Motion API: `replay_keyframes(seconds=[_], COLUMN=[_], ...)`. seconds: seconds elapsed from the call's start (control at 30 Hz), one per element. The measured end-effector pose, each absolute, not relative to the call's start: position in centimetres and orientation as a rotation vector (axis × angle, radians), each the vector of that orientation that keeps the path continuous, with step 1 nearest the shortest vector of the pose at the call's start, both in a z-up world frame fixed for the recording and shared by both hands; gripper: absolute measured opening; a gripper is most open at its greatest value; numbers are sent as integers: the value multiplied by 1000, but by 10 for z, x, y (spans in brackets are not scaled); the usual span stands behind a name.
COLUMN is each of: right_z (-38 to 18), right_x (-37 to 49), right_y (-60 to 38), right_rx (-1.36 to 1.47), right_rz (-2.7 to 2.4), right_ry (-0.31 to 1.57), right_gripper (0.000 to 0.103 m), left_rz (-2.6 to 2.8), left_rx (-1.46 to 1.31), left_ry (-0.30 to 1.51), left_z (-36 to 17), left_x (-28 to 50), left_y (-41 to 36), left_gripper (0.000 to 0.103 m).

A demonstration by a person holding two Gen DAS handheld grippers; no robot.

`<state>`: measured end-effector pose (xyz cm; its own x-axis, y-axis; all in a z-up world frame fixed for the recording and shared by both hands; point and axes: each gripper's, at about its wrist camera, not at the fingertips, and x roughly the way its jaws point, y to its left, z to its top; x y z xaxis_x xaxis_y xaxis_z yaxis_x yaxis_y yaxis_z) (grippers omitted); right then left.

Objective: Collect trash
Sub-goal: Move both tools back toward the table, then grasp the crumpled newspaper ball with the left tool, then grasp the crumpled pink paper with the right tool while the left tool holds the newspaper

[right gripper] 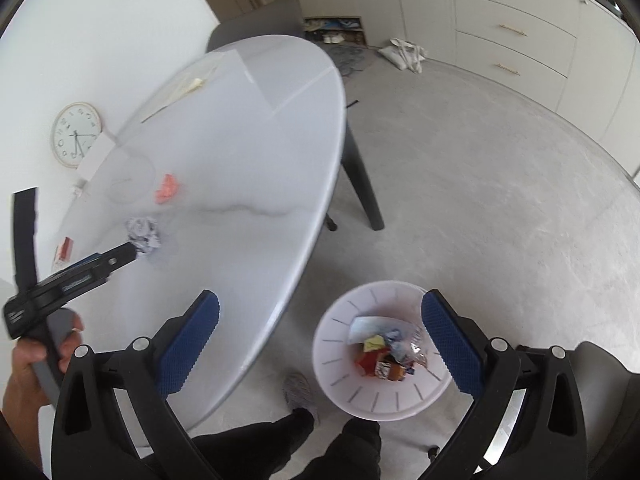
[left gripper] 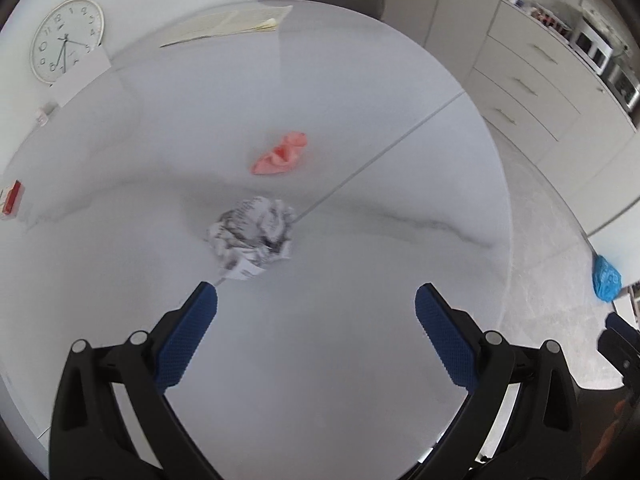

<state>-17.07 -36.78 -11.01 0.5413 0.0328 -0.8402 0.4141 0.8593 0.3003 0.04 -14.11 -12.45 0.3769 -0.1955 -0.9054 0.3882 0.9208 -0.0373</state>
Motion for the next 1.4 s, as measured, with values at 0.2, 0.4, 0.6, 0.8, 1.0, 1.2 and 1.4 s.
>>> replay_keyframes(seconds=[0.2, 0.4, 0.6, 0.8, 1.0, 1.2, 1.4], right_z=[-97, -98, -101, -100, -100, -99, -103], right_x=[-150, -143, -139, -134, -127, -112, -62], right_y=[-336, -317, -314, -314, -310, -301, -280], right_rx=[477, 463, 471, 474, 465, 428, 347], right_rz=[-210, -205, -210, -215, -205, -170, -92], right_ry=[991, 1021, 1027, 1024, 1032, 1045, 1064], right_gripper=[100, 100, 100, 100, 100, 100, 100], left_rz=[-291, -290, -283, -277, -296, -314, -306], left_rx=[174, 183, 199, 183, 170, 165, 136], left_ry=[1168, 1166, 1193, 1223, 1225, 1210, 1157], left_z=[-155, -166, -177, -183, -184, -178, -145], left_x=[41, 54, 63, 66, 66, 63, 49], left_y=[-131, -140, -143, -139, -132, -118, -71], left_gripper=[95, 95, 84, 57, 47, 43, 43])
